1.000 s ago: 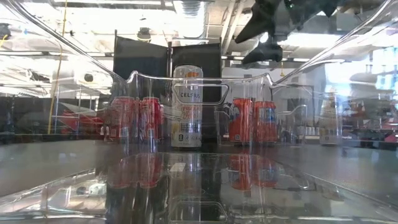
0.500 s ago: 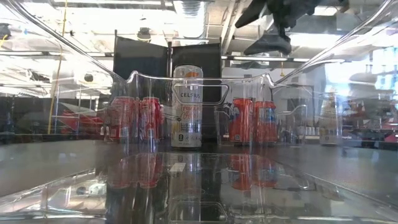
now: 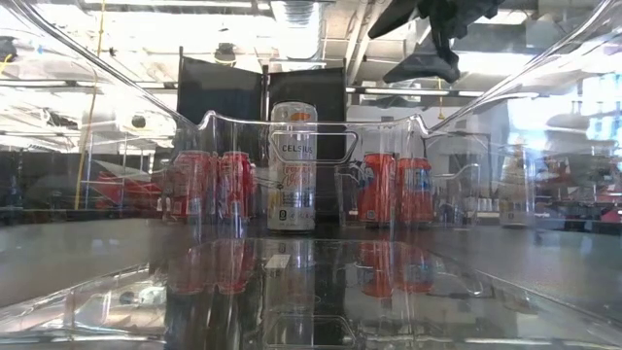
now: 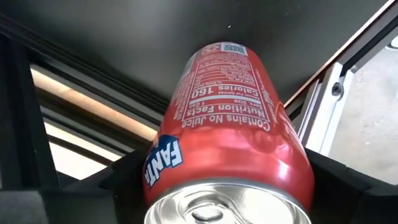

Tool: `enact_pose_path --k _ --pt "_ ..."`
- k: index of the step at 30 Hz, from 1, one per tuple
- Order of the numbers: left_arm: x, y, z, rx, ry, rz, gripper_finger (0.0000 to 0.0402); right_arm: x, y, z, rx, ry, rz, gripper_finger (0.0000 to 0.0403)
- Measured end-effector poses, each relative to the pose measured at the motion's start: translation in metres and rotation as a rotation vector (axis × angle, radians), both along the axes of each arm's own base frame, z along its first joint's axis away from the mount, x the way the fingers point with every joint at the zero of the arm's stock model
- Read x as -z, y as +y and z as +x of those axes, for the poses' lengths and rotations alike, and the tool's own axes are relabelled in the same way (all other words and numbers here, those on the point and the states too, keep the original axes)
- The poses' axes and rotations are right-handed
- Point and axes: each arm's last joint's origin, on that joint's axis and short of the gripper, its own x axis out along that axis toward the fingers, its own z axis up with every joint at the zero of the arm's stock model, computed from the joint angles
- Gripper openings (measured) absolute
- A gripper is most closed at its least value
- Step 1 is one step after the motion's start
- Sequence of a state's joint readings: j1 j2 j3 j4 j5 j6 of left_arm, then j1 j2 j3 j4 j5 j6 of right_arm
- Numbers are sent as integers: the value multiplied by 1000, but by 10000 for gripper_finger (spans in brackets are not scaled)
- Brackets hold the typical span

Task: Sort soda cans
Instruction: Put the orange soda can into the right transparent bin

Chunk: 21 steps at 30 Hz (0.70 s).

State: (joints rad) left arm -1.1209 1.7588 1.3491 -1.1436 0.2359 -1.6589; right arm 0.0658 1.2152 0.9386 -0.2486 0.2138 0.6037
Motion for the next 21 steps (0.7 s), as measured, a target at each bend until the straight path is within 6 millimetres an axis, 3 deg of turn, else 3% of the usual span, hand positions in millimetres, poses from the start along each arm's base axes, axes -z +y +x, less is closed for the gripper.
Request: enact_pose_path --k 11,21 --pt "-14 16 47 -36 -66 -60 303 -6 0 0 -12 2 -21 353" --pt "-46 59 98 56 -119 -71 303 -27 -6 -3 -16 65 -68 336"
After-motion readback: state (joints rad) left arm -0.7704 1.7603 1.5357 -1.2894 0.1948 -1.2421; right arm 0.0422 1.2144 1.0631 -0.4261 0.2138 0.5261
